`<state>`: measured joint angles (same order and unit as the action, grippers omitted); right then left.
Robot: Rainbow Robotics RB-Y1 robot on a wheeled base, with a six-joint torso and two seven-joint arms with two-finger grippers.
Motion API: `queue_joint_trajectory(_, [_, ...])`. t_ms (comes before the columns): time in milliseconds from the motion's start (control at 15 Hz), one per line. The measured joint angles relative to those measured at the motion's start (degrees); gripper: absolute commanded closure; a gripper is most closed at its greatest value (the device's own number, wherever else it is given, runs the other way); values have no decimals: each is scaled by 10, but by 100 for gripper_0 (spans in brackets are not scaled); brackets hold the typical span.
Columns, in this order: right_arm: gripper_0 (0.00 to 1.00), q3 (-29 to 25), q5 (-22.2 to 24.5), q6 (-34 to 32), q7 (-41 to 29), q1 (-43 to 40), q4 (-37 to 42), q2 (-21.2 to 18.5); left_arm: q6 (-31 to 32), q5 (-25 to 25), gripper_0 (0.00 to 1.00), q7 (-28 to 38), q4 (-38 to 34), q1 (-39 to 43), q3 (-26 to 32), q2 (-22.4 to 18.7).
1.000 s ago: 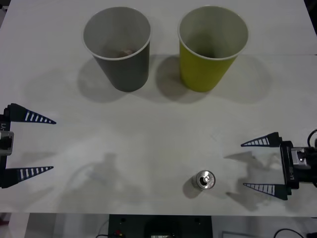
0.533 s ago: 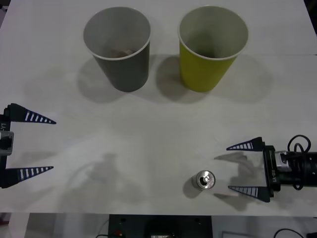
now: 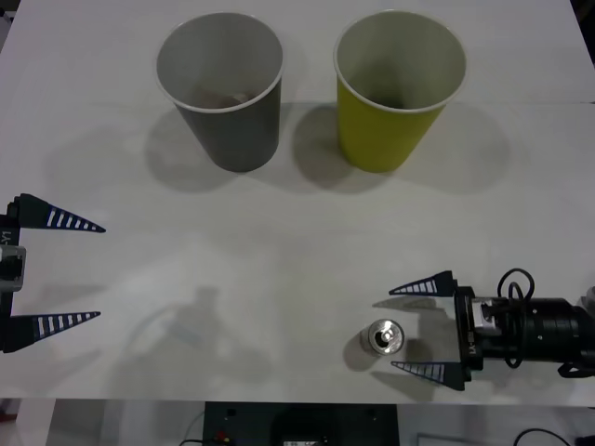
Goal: Put the can into the green bin and the plastic bottle into the gray bin
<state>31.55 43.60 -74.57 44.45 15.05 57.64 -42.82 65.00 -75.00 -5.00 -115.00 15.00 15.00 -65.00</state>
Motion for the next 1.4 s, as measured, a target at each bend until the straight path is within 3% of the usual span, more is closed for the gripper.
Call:
queue_joint_trajectory(533, [0, 26, 1, 35, 24, 3, 0, 41, 0, 0, 0, 0, 0, 0, 0, 0])
queue_joint_trajectory(600, [45, 27, 0, 36, 26, 3, 0, 42, 0, 0, 0, 0, 0, 0, 0, 0])
queue_joint_trajectory(667, [99, 28, 0, 36, 30, 3, 0, 42, 0, 0, 0, 0, 0, 0, 0, 0])
queue_joint_trajectory(1400, [100, 28, -6, 35, 24, 3, 1, 43, 0, 0, 0, 0, 0, 0, 0, 0])
